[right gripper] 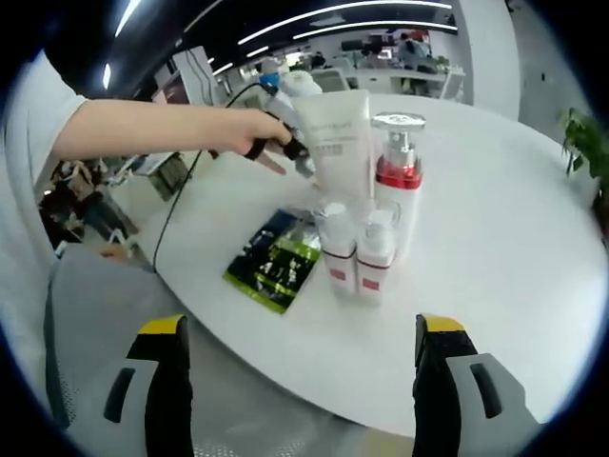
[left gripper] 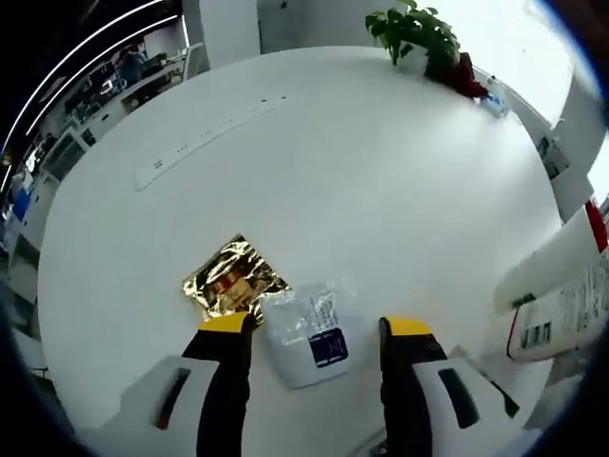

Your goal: Arrange the skincare products in the storage area until every visible bottle or jar stands upright without overlapping.

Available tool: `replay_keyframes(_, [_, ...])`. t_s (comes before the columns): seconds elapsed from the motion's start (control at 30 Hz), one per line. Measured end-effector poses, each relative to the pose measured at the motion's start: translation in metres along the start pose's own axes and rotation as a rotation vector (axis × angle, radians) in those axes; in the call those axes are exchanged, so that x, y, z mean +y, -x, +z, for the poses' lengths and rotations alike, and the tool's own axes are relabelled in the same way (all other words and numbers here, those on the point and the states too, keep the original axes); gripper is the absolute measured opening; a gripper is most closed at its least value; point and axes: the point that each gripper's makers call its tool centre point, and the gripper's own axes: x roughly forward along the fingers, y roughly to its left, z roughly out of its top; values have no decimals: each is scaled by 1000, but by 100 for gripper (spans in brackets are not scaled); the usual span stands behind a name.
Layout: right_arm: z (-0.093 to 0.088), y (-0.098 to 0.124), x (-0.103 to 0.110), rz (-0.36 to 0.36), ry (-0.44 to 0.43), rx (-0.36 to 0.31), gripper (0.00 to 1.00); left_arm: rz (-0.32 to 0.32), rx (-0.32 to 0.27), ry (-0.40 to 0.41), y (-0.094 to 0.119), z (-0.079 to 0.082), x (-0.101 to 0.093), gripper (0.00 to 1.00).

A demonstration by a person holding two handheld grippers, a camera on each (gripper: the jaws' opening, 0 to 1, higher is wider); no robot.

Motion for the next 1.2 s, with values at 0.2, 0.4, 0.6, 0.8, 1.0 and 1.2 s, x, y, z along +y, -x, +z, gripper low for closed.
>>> replay_keyframes(0.2, [0, 0, 0, 1, 0, 1, 97, -14, -11, -20, -2, 1, 3, 42])
replay_keyframes(0.4, [0, 0, 0, 0, 1, 2, 97, -17, -16, -33, -5, 3, 4, 42])
replay_keyframes(0.6, [0, 0, -1, -2, -1, 1, 97, -23, -18, -33, -2, 3, 1, 42])
replay_keyframes(0.8, [0, 0, 0, -1, 2, 2, 97, -32, -37, -54, 7, 8, 3, 42])
replay_keyframes(1.0, [-1, 0, 0, -1, 10, 6, 97, -36, -46, -71, 19, 9, 4, 42])
replay_keyframes(1.2, [0, -1, 0, -3, 14, 6, 97, -44, -43, -96, 25, 6, 5, 42])
